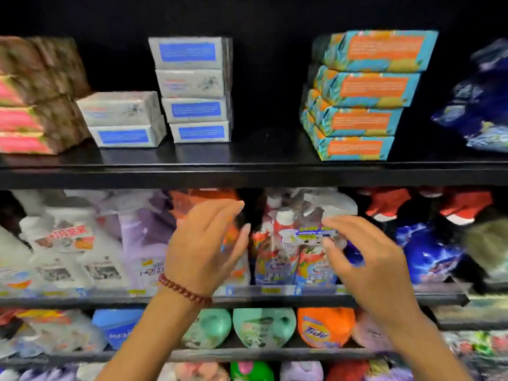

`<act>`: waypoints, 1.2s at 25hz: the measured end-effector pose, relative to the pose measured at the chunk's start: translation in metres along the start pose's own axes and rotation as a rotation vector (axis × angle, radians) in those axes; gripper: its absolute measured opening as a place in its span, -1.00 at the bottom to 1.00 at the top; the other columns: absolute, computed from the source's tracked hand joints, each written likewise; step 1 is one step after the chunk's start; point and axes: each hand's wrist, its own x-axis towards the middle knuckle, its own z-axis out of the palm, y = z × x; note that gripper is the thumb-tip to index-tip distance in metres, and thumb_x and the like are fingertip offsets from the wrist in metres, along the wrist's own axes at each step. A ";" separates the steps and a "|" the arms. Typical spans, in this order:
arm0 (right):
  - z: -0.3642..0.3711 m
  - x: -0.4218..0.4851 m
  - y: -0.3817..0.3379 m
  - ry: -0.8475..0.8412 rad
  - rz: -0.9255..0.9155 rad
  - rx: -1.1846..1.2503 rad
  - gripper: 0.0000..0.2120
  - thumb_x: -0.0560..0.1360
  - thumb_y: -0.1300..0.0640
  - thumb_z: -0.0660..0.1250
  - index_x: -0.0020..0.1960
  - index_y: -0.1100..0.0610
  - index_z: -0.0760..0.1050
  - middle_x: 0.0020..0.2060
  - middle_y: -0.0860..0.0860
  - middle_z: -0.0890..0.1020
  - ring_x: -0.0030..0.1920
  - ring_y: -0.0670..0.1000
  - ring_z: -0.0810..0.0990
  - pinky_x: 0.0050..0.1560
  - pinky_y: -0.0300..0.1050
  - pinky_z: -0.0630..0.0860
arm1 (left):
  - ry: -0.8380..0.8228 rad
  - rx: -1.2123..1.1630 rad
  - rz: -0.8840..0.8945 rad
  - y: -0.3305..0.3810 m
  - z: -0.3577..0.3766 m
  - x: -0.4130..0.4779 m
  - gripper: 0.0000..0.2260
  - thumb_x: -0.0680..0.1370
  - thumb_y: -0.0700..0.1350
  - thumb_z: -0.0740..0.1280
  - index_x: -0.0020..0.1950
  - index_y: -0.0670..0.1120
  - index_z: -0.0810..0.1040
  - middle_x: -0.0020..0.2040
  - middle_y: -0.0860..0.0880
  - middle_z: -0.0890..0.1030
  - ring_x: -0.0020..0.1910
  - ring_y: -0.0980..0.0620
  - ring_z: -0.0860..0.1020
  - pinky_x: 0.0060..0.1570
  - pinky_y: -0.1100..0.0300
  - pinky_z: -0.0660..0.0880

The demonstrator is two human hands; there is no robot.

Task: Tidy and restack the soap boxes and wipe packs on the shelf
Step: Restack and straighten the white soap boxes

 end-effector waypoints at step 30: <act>0.047 0.189 -0.078 0.431 -0.719 0.113 -0.84 0.44 0.38 0.35 0.02 0.39 0.55 0.01 0.24 0.59 0.11 0.18 0.53 0.20 -0.14 0.44 | 0.008 -1.070 -0.999 -0.044 -0.060 0.137 -0.40 0.29 0.43 0.19 -0.13 -0.06 0.64 -0.40 -0.04 0.62 -0.47 0.10 0.53 -0.47 0.30 0.46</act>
